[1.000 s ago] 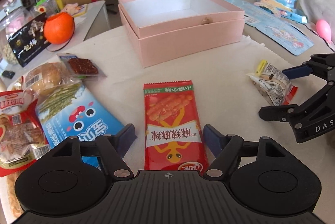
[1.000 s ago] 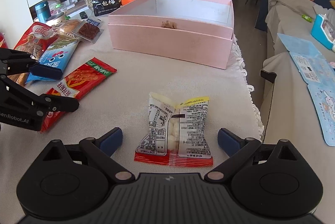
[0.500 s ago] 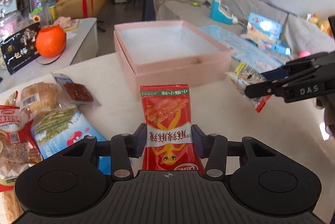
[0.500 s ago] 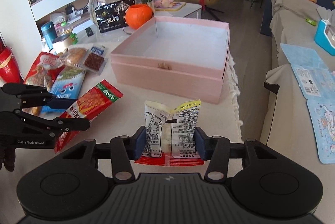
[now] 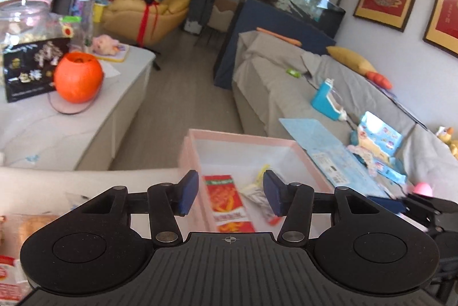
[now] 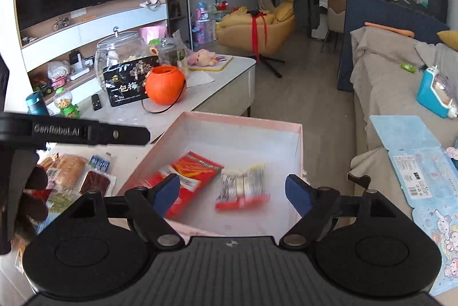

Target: Organize snacks

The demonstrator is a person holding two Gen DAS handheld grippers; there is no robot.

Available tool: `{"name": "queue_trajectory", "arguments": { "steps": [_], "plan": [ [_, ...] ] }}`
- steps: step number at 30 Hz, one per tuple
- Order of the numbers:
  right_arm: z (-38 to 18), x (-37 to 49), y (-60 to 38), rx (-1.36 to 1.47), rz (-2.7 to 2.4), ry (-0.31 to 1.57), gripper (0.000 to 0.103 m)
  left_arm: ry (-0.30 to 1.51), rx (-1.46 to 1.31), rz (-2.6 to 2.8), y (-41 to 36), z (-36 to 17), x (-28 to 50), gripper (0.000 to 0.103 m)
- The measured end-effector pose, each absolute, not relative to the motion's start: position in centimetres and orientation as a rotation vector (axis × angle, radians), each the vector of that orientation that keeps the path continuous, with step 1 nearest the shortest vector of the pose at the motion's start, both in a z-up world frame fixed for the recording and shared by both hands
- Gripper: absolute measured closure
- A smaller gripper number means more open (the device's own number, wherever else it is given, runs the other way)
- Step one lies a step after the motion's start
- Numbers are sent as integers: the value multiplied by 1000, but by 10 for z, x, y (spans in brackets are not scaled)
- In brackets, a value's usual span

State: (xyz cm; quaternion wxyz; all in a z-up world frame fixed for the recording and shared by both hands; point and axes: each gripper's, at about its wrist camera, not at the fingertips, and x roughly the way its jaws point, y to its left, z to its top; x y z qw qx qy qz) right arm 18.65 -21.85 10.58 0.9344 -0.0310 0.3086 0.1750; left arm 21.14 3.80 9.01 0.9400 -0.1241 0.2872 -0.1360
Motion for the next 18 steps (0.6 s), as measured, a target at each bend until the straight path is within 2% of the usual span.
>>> {"name": "queue_trajectory", "arguments": {
  "steps": [3, 8, 15, 18],
  "plan": [
    [91, 167, -214, -112, 382, 643, 22, 612, -161, -60, 59, 85, 211, 48],
    [71, 145, -200, -95, 466, 697, 22, 773, -96, 57, 83, 54, 219, 48],
    [42, 129, -168, -96, 544, 789, 22, 764, 16, -25, 70, 38, 210, 48],
    [39, 122, -163, -105, 557, 795, 22, 750, 135, -27, 57, 32, 190, 59]
  ]
}}
